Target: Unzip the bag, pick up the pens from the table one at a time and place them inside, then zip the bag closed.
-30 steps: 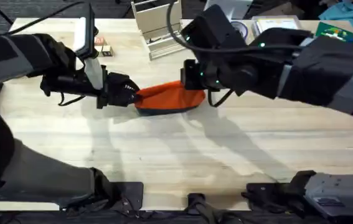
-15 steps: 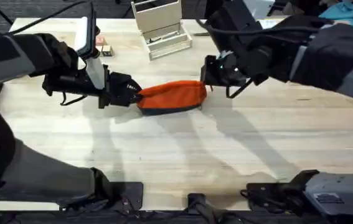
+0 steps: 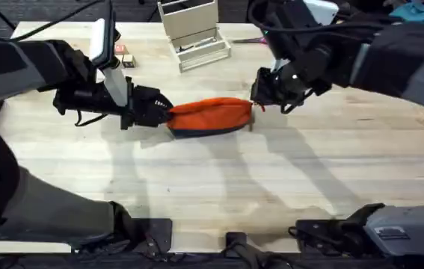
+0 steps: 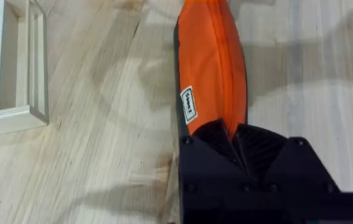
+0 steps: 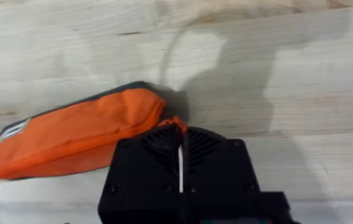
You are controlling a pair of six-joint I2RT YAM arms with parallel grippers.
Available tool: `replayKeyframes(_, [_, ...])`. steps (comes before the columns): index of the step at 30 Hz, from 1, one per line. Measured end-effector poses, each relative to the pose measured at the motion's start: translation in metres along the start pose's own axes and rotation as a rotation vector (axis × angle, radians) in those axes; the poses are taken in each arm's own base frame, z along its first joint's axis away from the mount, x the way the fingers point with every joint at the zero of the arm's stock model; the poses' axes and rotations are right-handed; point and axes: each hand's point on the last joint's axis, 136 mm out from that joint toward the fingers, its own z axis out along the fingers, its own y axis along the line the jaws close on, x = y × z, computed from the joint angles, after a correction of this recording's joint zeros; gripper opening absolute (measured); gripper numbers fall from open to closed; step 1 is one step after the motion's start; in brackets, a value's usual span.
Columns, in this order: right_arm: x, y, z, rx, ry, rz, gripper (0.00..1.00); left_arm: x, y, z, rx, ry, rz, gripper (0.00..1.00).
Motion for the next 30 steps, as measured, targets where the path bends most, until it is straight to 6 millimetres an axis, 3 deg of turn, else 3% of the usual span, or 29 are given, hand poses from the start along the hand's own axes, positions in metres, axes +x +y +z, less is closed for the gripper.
replayKeyframes(6, [0.005, -0.007, 0.023, 0.040, 0.048, 0.007, 0.033, 0.000, 0.000, 0.000, 0.000, -0.001, 0.000, 0.044])
replayKeyframes(18, [-0.001, -0.006, 0.011, 0.013, 0.010, 0.014, 0.031, 0.000, 0.000, 0.000, 0.000, 0.002, 0.000, 0.044])
replayKeyframes(19, [-0.001, -0.006, 0.008, 0.010, 0.004, 0.012, 0.066, 0.001, 0.000, 0.000, 0.001, 0.003, -0.001, 0.044])
replayKeyframes(24, [-0.020, -0.038, -0.009, 0.101, -0.089, -0.001, 0.792, 0.007, 0.001, -0.004, -0.010, 0.028, -0.009, 0.044])
replayKeyframes(25, [-0.029, -0.044, -0.025, 0.109, -0.141, -0.028, 0.993, 0.008, 0.002, -0.005, -0.014, 0.030, -0.011, 0.044])
replayKeyframes(30, [-0.032, -0.049, -0.054, 0.098, -0.197, -0.058, 0.997, 0.009, 0.002, -0.005, -0.013, 0.034, -0.011, 0.044])
